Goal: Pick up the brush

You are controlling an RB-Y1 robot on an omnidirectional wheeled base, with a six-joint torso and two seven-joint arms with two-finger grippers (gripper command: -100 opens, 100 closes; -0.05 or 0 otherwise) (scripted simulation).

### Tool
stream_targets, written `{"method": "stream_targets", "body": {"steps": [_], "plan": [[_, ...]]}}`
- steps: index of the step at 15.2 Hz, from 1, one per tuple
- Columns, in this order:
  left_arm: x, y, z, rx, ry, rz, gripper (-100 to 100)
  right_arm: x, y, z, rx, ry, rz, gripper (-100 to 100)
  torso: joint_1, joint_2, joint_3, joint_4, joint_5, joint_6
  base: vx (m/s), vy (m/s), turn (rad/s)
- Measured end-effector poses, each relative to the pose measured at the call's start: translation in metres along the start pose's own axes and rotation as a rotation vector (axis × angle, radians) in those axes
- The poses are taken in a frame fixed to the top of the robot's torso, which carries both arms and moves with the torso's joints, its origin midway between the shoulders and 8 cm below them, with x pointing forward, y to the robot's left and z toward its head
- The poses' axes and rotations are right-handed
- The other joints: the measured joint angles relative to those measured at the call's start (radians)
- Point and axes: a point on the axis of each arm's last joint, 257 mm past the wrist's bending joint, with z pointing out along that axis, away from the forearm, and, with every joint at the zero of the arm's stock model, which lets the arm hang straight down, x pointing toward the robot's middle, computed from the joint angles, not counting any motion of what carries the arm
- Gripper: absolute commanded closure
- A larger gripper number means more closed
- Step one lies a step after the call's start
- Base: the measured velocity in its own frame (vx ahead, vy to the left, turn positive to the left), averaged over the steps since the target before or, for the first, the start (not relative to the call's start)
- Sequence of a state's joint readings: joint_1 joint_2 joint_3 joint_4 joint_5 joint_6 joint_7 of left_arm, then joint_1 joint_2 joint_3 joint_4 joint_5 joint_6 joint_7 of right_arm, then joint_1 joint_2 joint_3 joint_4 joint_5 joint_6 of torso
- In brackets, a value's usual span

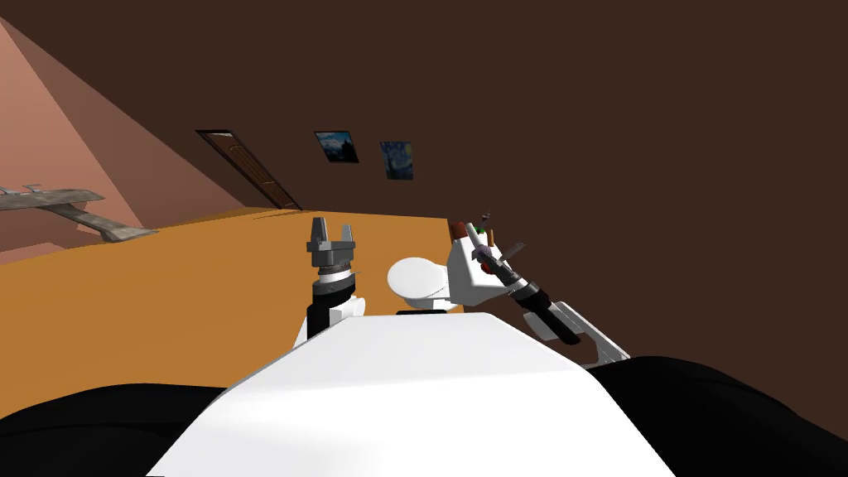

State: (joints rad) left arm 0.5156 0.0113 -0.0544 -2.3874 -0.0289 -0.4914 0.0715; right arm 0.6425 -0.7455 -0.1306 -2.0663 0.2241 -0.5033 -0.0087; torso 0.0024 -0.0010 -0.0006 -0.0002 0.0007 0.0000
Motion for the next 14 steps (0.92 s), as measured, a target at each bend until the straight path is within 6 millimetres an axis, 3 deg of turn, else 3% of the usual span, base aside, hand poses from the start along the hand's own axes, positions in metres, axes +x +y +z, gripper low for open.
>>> {"method": "stream_targets", "body": {"steps": [14], "plan": [[0.000,0.000,0.000,0.000,0.000,0.000,0,0.012,-0.039,-0.023,0.042,0.296,-0.214,-100,-0.001,0.000,0.000,0.000,0.000,0.000,0.008,0.029,-0.007]]}}
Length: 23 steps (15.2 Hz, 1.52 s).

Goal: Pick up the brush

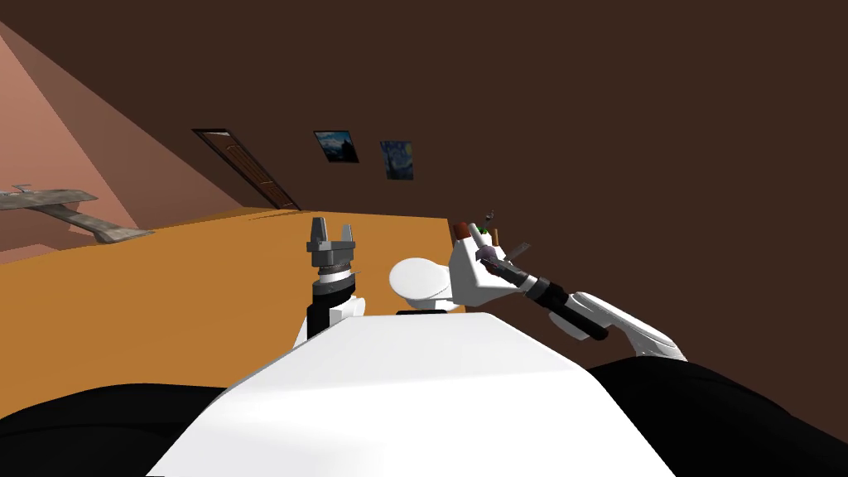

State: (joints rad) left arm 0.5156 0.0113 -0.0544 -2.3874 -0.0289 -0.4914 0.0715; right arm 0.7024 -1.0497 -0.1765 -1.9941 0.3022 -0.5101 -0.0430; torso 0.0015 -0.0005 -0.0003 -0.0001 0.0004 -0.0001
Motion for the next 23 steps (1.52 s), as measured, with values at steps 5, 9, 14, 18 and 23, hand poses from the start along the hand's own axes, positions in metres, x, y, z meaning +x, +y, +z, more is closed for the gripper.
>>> {"method": "stream_targets", "body": {"steps": [5,9,14,18,23], "plan": [[0.000,0.000,0.000,0.000,0.000,0.000,0,0.007,-0.016,-0.008,0.017,0.112,-0.081,-100,0.001,0.000,0.000,0.000,0.000,0.000,0.007,0.027,-0.009],[0.000,0.000,0.000,0.000,0.000,0.000,0,0.010,-0.024,-0.013,0.020,0.190,-0.138,-100,0.000,0.000,0.000,0.000,0.000,0.000,0.005,0.016,-0.007],[0.000,0.000,0.000,0.000,0.000,0.000,0,0.014,-0.038,-0.020,0.027,0.294,-0.213,-100,0.000,0.000,0.000,0.000,0.000,0.000,0.003,0.018,-0.010],[0.000,0.000,0.000,0.000,0.000,0.000,0,0.015,-0.046,-0.023,0.027,0.368,-0.268,-100,-0.001,0.000,0.000,0.000,0.000,0.000,0.001,0.009,-0.008],[0.000,0.000,0.000,0.000,0.000,0.000,0,0.017,-0.057,-0.027,0.026,0.468,-0.340,-100,-0.001,0.000,0.000,0.000,0.000,0.000,0.001,0.007,-0.010]]}}
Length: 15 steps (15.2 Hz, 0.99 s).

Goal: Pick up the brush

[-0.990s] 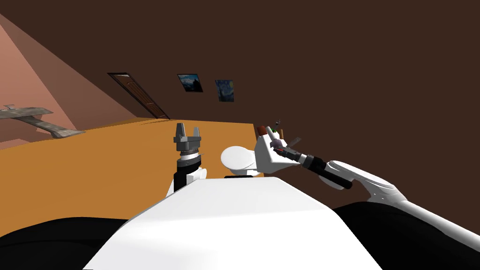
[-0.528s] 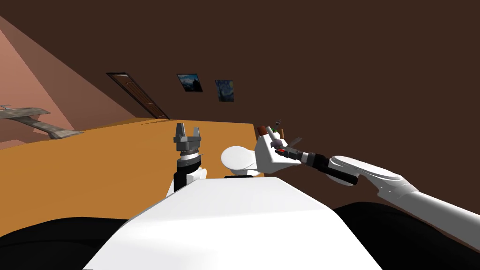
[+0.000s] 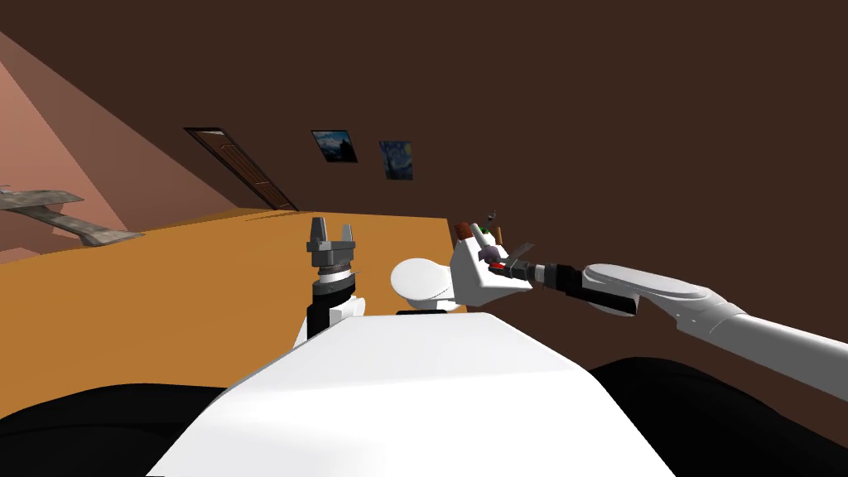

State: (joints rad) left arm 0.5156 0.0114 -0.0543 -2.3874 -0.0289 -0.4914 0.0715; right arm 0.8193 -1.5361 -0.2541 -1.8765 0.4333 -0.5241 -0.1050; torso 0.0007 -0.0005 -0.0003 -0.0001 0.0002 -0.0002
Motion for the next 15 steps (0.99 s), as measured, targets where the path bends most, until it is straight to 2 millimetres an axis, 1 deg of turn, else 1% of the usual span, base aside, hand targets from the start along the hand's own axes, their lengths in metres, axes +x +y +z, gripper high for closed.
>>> {"method": "stream_targets", "body": {"steps": [5,15], "plan": [[0.000,0.000,0.000,0.000,0.000,0.000,0,0.007,-0.010,-0.003,-0.002,0.103,-0.076,-100,0.000,0.000,0.000,0.000,0.000,0.000,0.000,0.001,-0.006],[0.000,0.000,0.000,0.000,0.000,0.000,0,0.017,-0.027,-0.003,-0.022,0.298,-0.225,-100,-0.002,-0.001,-0.001,0.000,-0.001,0.000,-0.004,-0.005,-0.011]]}}
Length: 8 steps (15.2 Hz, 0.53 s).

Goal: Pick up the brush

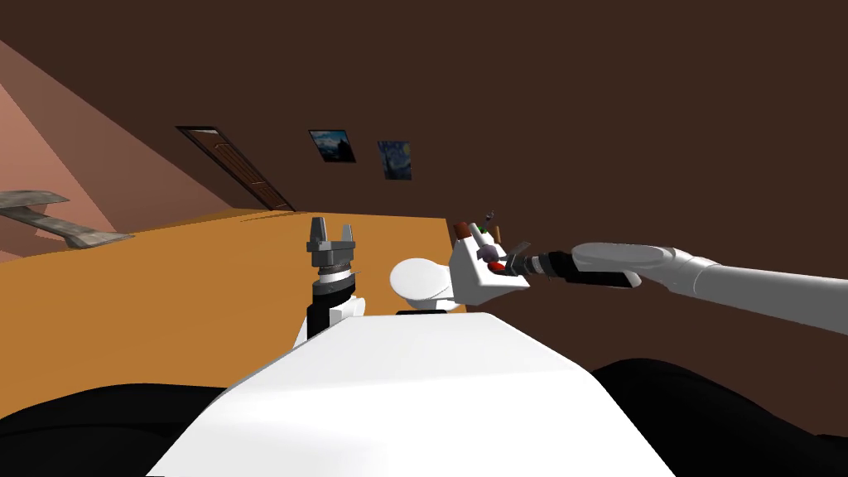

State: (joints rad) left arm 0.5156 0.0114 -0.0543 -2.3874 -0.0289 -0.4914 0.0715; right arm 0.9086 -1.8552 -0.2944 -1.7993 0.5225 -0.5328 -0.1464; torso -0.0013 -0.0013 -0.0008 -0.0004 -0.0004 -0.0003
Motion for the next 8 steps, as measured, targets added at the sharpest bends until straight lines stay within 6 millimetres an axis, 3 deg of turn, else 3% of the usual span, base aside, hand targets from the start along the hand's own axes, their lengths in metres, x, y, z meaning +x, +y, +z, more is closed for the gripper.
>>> {"method": "stream_targets", "body": {"steps": [8], "plan": [[0.0000,0.0000,0.0000,0.000,0.000,0.000,0,0.0079,-0.0077,0.0042,-0.027,0.141,-0.109,-100,-0.001,-0.001,-0.001,0.000,0.000,0.000,-0.005,-0.013,-0.011]]}}
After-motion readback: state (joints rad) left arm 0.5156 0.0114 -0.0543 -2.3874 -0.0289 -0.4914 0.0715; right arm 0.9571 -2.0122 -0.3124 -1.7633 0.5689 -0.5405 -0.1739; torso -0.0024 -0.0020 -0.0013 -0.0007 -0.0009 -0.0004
